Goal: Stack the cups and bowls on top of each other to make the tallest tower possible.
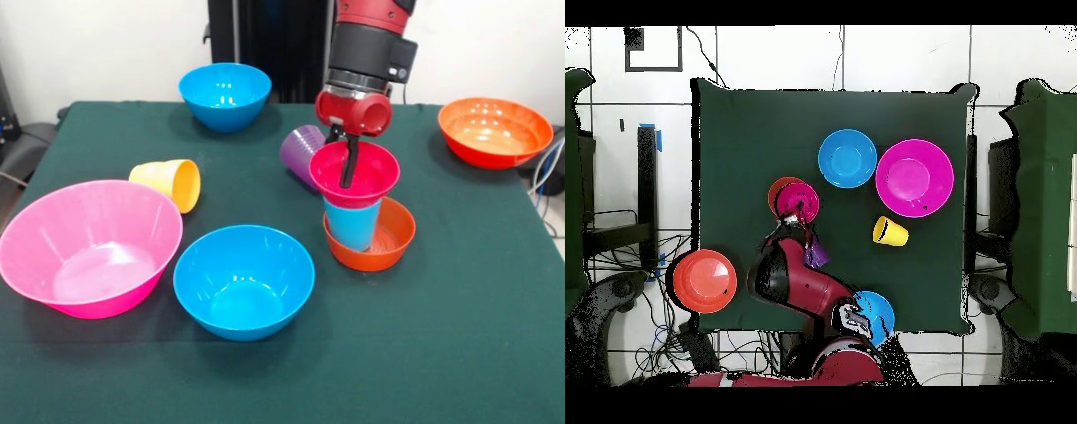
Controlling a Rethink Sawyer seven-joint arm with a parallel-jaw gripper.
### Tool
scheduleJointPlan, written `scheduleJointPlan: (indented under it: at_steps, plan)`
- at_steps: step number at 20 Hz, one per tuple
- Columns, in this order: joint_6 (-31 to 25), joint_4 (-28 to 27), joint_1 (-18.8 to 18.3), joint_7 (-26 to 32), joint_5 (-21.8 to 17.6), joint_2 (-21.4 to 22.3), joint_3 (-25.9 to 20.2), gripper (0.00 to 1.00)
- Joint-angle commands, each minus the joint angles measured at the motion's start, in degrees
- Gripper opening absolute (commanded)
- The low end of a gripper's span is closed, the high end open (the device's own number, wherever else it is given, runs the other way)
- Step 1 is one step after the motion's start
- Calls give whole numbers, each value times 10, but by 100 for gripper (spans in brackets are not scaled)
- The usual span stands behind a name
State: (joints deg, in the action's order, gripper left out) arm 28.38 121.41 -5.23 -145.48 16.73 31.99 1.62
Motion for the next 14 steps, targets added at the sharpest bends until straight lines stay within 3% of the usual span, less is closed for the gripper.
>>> scheduleJointPlan:
  at_steps: [1, 14]
  plan:
    - [-38, -1, -2, -88, 9, -27, -27, 100]
    - [-46, -5, 13, -84, 18, -15, -19, 100]
